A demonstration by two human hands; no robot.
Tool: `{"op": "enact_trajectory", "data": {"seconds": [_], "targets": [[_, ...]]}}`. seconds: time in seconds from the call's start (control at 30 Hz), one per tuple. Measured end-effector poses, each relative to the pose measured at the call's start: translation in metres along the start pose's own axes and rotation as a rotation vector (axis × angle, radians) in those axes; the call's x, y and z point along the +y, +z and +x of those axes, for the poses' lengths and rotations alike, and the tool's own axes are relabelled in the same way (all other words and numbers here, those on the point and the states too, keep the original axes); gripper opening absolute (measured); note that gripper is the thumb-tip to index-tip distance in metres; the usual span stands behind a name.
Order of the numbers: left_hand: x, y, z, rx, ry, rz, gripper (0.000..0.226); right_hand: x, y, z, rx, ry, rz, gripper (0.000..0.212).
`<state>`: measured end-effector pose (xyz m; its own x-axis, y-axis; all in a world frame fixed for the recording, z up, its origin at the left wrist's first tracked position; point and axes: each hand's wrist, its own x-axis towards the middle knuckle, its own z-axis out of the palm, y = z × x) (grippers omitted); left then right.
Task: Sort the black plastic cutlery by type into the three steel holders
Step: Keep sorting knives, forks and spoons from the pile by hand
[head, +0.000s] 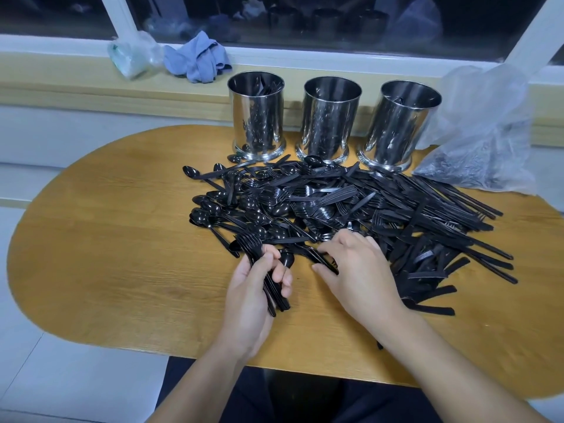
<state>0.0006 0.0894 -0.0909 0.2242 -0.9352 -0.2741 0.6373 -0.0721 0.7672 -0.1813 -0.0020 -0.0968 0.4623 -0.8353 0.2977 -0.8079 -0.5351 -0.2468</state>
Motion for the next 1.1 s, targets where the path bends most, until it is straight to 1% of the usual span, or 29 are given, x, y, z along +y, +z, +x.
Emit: {"op": "enact_trajectory", "data": {"seconds": [0.07, 0.17, 0.23, 0.47, 0.63, 0.73, 0.8, 0.83, 0.93, 1.03, 1.1], "targets": [[0.000, 0.001, 0.000, 0.004, 0.001, -0.004, 0.008, 0.000, 0.000, 0.001, 0.019, -0.045, -0.024, 0.028], [0.001, 0.001, -0.001, 0.019, 0.010, -0.031, 0.007, -0.001, 0.005, 0.003, 0.017, -0.090, -0.063, 0.019], [0.001, 0.001, -0.002, 0.031, 0.020, -0.040, 0.007, 0.000, 0.008, 0.005, 0.030, -0.077, -0.077, 0.014], [0.001, 0.000, -0.002, 0.029, 0.018, -0.062, 0.007, -0.002, -0.003, 0.008, 0.011, 0.027, -0.009, 0.012], [0.000, -0.002, -0.003, 0.032, 0.022, -0.052, 0.007, -0.006, -0.019, 0.006, 0.030, 0.177, 0.238, 0.016], [0.001, -0.004, -0.006, 0.037, 0.028, 0.031, 0.008, -0.011, -0.032, 0.004, -0.028, 0.274, 0.490, 0.020], [0.003, -0.005, -0.008, 0.050, 0.045, 0.109, 0.010, -0.018, -0.040, 0.003, -0.069, 0.296, 0.648, 0.020], [0.005, -0.005, -0.009, 0.052, 0.056, 0.139, 0.010, -0.022, -0.043, 0.002, -0.089, 0.289, 0.716, 0.019], [0.008, -0.003, -0.012, 0.051, 0.107, 0.222, 0.022, -0.041, -0.044, -0.001, -0.187, 0.218, 0.846, 0.017], [0.008, -0.007, -0.013, 0.046, 0.124, 0.207, 0.027, -0.061, -0.037, -0.006, -0.266, 0.115, 0.863, 0.020], [0.009, -0.012, -0.014, 0.076, 0.116, 0.202, 0.030, -0.066, -0.030, -0.007, -0.252, 0.091, 0.834, 0.019]]}}
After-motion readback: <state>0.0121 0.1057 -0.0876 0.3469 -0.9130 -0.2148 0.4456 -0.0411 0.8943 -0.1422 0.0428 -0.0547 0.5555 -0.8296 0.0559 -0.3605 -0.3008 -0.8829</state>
